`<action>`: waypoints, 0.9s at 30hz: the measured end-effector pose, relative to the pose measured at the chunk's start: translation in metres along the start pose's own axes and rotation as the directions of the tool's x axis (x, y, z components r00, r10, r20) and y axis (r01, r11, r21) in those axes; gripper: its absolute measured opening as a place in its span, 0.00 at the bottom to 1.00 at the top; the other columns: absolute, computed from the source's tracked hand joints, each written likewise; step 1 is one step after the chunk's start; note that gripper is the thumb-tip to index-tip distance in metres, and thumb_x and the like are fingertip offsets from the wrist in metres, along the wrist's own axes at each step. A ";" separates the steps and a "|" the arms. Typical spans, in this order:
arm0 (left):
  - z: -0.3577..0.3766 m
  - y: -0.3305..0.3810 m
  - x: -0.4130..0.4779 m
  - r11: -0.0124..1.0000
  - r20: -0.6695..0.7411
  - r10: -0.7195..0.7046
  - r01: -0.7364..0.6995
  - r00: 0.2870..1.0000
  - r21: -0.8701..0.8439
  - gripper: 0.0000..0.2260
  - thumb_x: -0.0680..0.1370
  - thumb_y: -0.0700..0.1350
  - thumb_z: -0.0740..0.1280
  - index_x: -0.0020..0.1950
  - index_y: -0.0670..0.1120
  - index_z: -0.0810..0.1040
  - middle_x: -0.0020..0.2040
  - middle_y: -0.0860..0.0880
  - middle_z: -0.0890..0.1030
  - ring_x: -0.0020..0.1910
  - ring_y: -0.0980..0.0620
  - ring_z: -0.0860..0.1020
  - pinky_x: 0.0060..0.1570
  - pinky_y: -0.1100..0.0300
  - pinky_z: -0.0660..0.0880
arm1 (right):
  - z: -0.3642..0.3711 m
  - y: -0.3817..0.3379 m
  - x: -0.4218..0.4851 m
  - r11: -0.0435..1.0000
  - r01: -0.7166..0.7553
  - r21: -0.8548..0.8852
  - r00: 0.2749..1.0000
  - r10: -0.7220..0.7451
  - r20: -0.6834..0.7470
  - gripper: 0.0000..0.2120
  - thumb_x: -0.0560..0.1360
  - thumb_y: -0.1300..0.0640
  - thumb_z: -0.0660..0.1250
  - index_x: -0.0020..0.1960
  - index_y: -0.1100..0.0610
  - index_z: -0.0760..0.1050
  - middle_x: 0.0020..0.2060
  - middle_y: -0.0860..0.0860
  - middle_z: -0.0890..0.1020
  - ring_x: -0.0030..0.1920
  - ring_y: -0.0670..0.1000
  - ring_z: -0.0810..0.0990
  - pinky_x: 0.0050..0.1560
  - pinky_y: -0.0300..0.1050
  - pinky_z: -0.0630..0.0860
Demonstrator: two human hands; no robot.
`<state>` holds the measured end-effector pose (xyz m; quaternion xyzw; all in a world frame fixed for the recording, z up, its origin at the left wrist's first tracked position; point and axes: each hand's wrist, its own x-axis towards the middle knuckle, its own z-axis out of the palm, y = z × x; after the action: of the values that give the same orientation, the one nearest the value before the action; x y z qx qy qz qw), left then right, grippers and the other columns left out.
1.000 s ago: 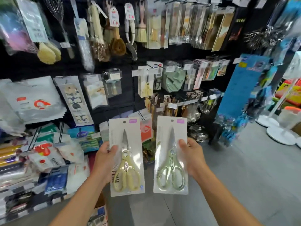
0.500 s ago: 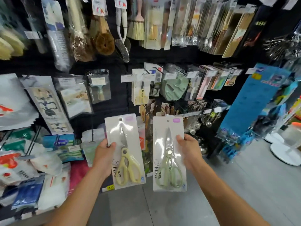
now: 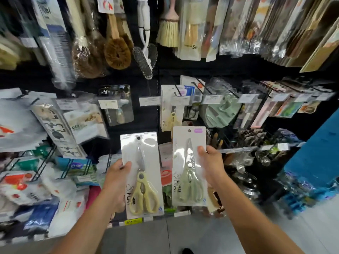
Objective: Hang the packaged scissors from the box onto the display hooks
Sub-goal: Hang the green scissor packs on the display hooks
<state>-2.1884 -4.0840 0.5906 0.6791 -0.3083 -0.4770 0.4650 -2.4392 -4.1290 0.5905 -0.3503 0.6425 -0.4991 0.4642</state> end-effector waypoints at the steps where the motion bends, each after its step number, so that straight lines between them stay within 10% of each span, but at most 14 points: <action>1: 0.007 0.004 0.004 1.000 -0.022 0.014 -0.014 1.000 -0.004 0.07 0.82 0.43 0.61 0.53 0.46 0.78 0.44 0.46 0.81 0.36 0.50 0.78 0.29 0.62 0.72 | 0.002 -0.002 0.018 1.000 0.006 -0.014 1.000 -0.006 0.019 0.10 0.76 0.52 0.65 0.48 0.58 0.80 0.41 0.63 0.82 0.37 0.54 0.76 0.39 0.50 0.73; 9: 0.051 0.020 0.032 0.996 -0.162 -0.033 0.018 0.986 -0.091 0.08 0.81 0.40 0.63 0.46 0.48 0.81 0.49 0.38 0.83 0.44 0.42 0.81 0.49 0.46 0.79 | 0.022 -0.025 0.129 1.000 0.008 -0.030 0.993 -0.005 0.119 0.10 0.77 0.56 0.65 0.49 0.61 0.80 0.39 0.59 0.81 0.38 0.52 0.74 0.40 0.47 0.70; 14: 0.071 0.028 0.043 0.988 -0.223 -0.076 0.043 0.972 -0.150 0.08 0.81 0.38 0.61 0.46 0.45 0.78 0.44 0.40 0.82 0.38 0.44 0.79 0.40 0.53 0.77 | 0.032 -0.028 0.162 0.999 0.041 0.006 0.983 -0.041 0.181 0.11 0.78 0.57 0.65 0.52 0.66 0.77 0.44 0.65 0.81 0.39 0.53 0.72 0.46 0.54 0.77; 19: 0.073 0.027 0.052 0.987 -0.247 -0.050 0.010 0.968 -0.160 0.06 0.82 0.40 0.61 0.50 0.46 0.78 0.44 0.44 0.83 0.40 0.46 0.79 0.36 0.59 0.78 | 0.033 -0.029 0.161 0.983 0.182 0.039 0.965 -0.186 0.183 0.15 0.77 0.60 0.64 0.47 0.75 0.69 0.34 0.59 0.68 0.36 0.51 0.63 0.38 0.45 0.60; 22: 0.070 0.024 0.055 0.991 -0.246 -0.037 0.003 0.969 -0.136 0.07 0.81 0.43 0.63 0.55 0.48 0.80 0.49 0.45 0.84 0.47 0.43 0.81 0.51 0.47 0.79 | 0.033 -0.032 0.155 0.979 0.202 0.034 0.957 -0.204 0.206 0.10 0.77 0.61 0.64 0.39 0.64 0.73 0.30 0.51 0.70 0.31 0.46 0.63 0.33 0.40 0.60; 27: 0.067 0.021 0.060 0.984 -0.252 -0.038 -0.007 0.967 -0.176 0.08 0.82 0.43 0.63 0.47 0.53 0.78 0.43 0.53 0.81 0.41 0.51 0.78 0.40 0.57 0.74 | 0.035 -0.043 0.143 0.961 0.265 0.083 0.937 -0.277 0.214 0.09 0.78 0.62 0.64 0.40 0.53 0.78 0.29 0.43 0.75 0.25 0.38 0.67 0.28 0.31 0.64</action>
<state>-2.2292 -4.1660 0.5809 0.6934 -0.1974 -0.4150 0.5551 -2.4525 -4.2814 0.5942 -0.4770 0.5185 -0.5326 0.4691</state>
